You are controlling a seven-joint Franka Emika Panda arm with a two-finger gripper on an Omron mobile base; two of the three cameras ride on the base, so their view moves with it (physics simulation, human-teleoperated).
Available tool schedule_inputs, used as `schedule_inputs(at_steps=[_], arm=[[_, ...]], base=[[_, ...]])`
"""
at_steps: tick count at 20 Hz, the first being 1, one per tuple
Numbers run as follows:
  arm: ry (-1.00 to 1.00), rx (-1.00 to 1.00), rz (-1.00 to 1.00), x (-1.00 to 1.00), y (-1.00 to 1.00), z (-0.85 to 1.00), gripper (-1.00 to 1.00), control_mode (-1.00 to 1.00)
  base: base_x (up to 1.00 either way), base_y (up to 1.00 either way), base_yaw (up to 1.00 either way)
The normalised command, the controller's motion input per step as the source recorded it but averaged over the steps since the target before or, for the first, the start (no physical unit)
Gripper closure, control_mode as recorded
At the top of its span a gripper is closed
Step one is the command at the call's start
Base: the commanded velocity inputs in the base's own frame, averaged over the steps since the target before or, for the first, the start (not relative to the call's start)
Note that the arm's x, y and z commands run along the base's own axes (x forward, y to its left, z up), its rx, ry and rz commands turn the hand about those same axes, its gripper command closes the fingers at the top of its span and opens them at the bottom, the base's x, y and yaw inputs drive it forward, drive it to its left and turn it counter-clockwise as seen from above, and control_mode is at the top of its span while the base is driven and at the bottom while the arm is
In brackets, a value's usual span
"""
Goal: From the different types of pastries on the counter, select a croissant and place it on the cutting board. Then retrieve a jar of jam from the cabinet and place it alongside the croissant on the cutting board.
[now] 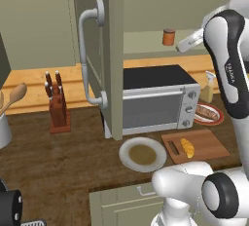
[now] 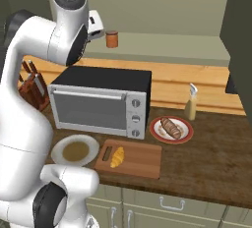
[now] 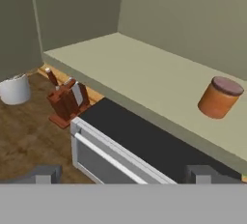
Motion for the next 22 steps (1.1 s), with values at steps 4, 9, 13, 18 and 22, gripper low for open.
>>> schedule_inputs(at_steps=[4,9,13,18,22], arm=[[0.13,-0.03,-0.25,0.42,-0.19,0.0,-1.0,-1.0],[0.08,-0.02,-0.17,0.13,-0.11,0.07,-1.0,-1.0],[0.0,0.01,-0.04,0.04,-0.09,0.0,-1.0,-1.0],[-0.01,-0.05,-0.21,0.06,-0.51,-0.1,-1.0,-1.0],[0.01,0.0,-0.09,0.13,-0.1,0.0,-1.0,-1.0]], base=[[0.0,0.0,0.0],[0.0,0.0,0.0],[0.0,0.0,0.0],[0.0,0.0,0.0],[0.0,0.0,0.0]])
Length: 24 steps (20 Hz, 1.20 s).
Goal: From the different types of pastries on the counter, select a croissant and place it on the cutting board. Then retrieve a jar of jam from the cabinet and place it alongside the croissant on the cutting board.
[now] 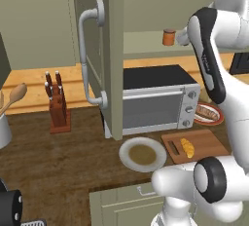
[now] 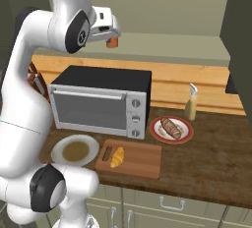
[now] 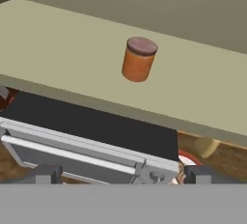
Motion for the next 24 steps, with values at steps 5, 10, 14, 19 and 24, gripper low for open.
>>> schedule_inputs(at_steps=[5,10,14,19,24], arm=[[0.01,0.01,-0.01,0.37,0.08,0.0,-1.0,-1.0],[0.02,0.0,0.0,0.53,0.14,0.0,-1.0,-1.0],[0.01,0.0,-0.04,0.67,0.06,0.0,-1.0,-1.0],[0.0,0.0,-0.1,0.62,0.0,0.0,-1.0,-1.0],[0.0,0.0,-0.07,0.53,0.0,0.0,-1.0,-1.0]], base=[[0.0,0.0,0.0],[0.0,0.0,0.0],[0.0,0.0,0.0],[0.0,0.0,0.0],[0.0,0.0,0.0]])
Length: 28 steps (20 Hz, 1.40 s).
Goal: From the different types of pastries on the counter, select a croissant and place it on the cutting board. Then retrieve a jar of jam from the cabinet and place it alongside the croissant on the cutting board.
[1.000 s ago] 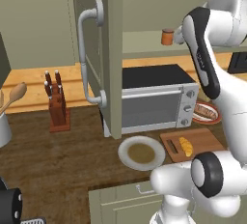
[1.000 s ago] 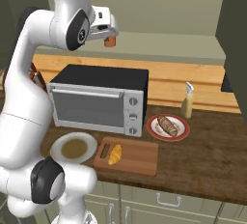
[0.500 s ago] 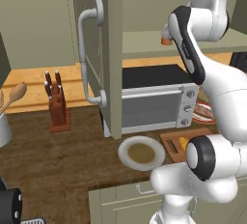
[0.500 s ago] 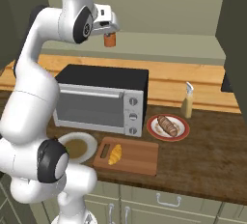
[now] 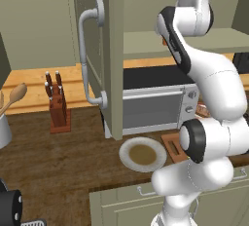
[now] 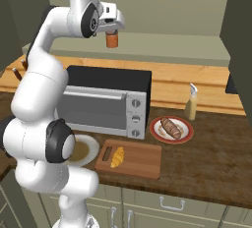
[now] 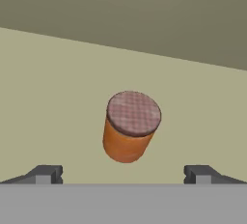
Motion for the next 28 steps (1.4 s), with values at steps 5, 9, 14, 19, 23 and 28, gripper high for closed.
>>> schedule_inputs(at_steps=[5,9,14,19,23,28], arm=[[0.0,0.0,-0.04,0.49,-0.04,0.0,-1.0,-1.0],[0.0,0.0,-0.01,0.31,-0.05,-0.01,-1.0,-1.0],[0.0,0.0,0.0,0.15,-0.1,-0.12,-1.0,-1.0],[0.0,0.0,0.0,0.03,-0.04,-0.27,-1.0,-1.0],[0.0,0.0,0.0,0.05,0.0,-0.19,-1.0,-1.0],[0.0,0.0,0.0,0.22,0.0,-0.14,1.0,-1.0]], base=[[0.0,0.0,0.0],[0.0,0.0,0.0],[0.0,0.0,0.0],[0.0,0.0,0.0],[0.0,0.0,0.0],[0.0,0.0,0.0]])
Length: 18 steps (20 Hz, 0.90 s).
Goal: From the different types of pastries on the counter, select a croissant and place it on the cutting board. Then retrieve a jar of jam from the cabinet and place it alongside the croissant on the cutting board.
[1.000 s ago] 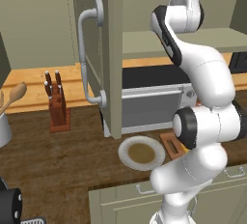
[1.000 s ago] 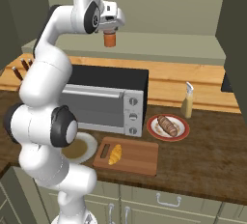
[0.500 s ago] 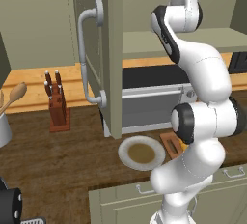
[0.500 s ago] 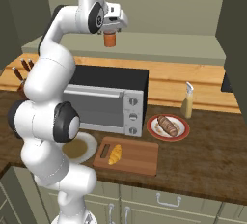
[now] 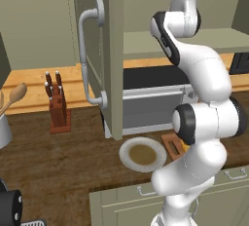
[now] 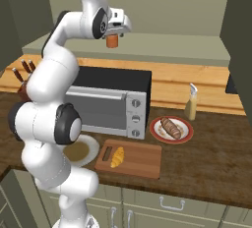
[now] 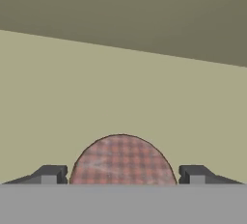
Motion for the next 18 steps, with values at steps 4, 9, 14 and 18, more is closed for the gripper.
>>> schedule_inputs(at_steps=[4,9,14,18], arm=[[0.0,0.0,0.0,0.11,0.0,-0.09,1.0,-1.0],[0.0,0.01,0.0,0.04,-0.06,0.06,1.0,-1.0],[0.05,0.06,0.0,-0.32,-0.3,0.42,1.0,-1.0],[0.0,0.01,0.0,-0.78,-0.31,0.38,1.0,-1.0]], base=[[0.0,0.0,0.0],[0.0,0.0,0.0],[0.0,0.0,0.0],[0.0,0.0,0.0]])
